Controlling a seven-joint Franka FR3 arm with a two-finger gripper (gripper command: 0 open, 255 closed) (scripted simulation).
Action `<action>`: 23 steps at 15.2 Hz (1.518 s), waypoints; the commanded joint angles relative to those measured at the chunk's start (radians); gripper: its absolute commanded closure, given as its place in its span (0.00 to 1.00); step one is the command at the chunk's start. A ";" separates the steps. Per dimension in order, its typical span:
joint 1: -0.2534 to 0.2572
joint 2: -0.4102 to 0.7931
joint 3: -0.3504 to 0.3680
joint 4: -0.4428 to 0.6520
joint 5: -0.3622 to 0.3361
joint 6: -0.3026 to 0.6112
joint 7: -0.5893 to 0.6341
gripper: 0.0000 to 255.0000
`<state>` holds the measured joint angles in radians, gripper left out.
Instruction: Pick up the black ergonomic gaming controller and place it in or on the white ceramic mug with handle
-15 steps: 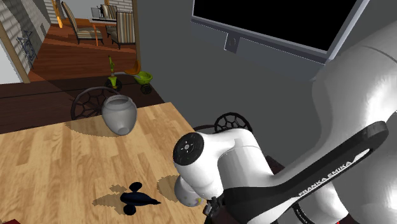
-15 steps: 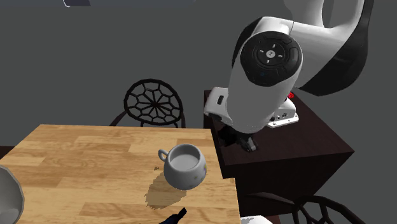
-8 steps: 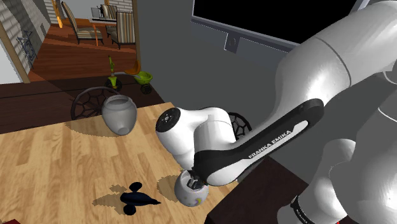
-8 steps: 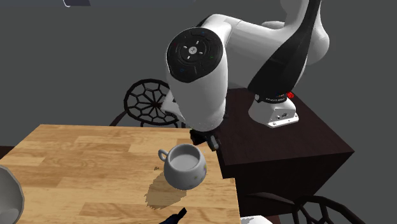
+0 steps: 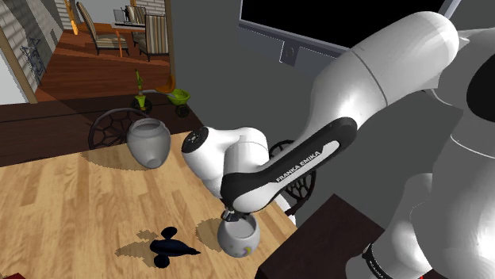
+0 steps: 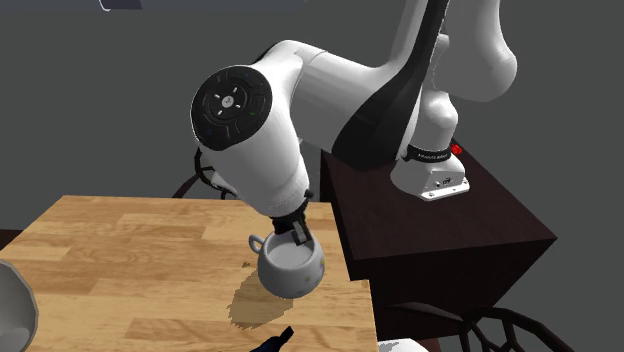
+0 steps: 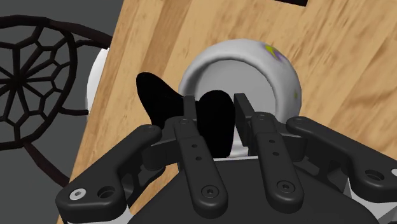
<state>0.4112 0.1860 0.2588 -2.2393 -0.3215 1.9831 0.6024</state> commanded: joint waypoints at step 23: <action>0.004 0.143 -0.021 -0.010 -0.069 0.138 0.067 0.00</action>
<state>0.4163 0.3285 0.2389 -2.2483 -0.3894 2.1202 0.6698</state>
